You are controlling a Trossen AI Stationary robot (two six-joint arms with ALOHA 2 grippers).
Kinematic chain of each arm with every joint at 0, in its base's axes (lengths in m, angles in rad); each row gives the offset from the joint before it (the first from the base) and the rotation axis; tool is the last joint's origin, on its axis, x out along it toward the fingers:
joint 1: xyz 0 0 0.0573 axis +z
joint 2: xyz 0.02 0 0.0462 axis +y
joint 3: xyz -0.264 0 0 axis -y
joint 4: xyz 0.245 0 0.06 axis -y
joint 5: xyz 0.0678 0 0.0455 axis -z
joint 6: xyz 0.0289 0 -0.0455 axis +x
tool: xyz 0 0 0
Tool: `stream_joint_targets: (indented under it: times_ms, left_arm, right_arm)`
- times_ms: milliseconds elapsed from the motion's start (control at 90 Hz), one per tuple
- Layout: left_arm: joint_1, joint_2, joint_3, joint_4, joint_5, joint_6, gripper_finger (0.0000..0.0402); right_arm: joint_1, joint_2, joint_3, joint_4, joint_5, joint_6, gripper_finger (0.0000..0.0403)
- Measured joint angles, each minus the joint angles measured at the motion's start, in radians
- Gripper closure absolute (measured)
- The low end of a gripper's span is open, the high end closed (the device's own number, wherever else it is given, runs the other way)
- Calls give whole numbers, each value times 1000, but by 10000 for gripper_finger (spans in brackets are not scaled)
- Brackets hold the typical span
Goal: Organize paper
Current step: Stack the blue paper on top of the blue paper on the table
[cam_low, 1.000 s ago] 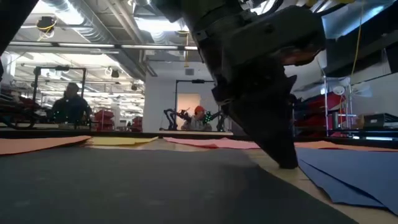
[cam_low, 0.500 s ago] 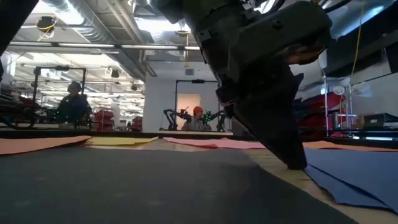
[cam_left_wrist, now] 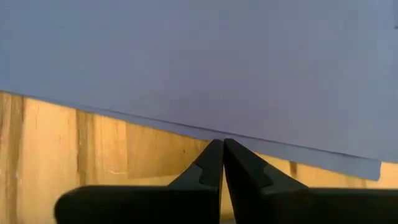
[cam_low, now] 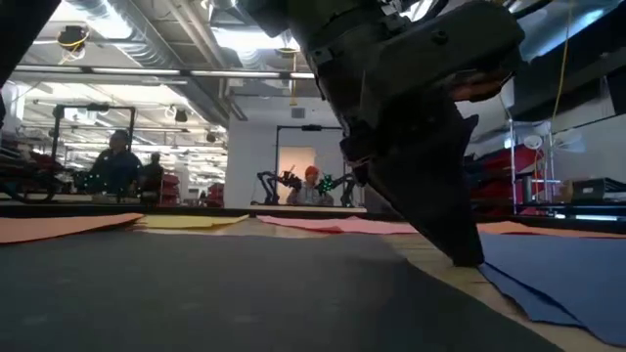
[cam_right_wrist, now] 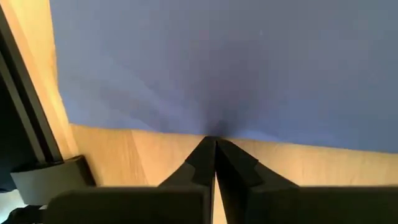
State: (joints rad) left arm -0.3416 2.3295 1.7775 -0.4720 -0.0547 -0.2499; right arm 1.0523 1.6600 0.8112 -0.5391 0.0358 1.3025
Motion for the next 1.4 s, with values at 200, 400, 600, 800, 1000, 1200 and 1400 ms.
stream_joint_targets:
  times_ms: [200,400,600,800,1000,1200,1400]
  left_arm:
    - [-7,0,0,12,-4,-1,402]
    - [-8,0,0,14,-3,13,402]
    - [-4,0,0,13,-4,26,402]
    - [-3,-1,0,8,-4,43,402]
    - [-3,-1,0,6,-8,44,402]
    - [10,-2,0,5,-11,50,402]
    - [20,-2,1,8,-11,64,402]
  right_arm:
    - [0,0,0,1,9,0,403]
    - [-1,0,-2,8,17,-3,403]
    - [-1,0,-2,12,21,-3,403]
    - [-1,1,-2,14,25,-3,403]
    - [-1,1,-2,18,31,-3,403]
    - [-2,0,-2,36,34,-3,403]
    - [-2,0,-2,44,32,-3,403]
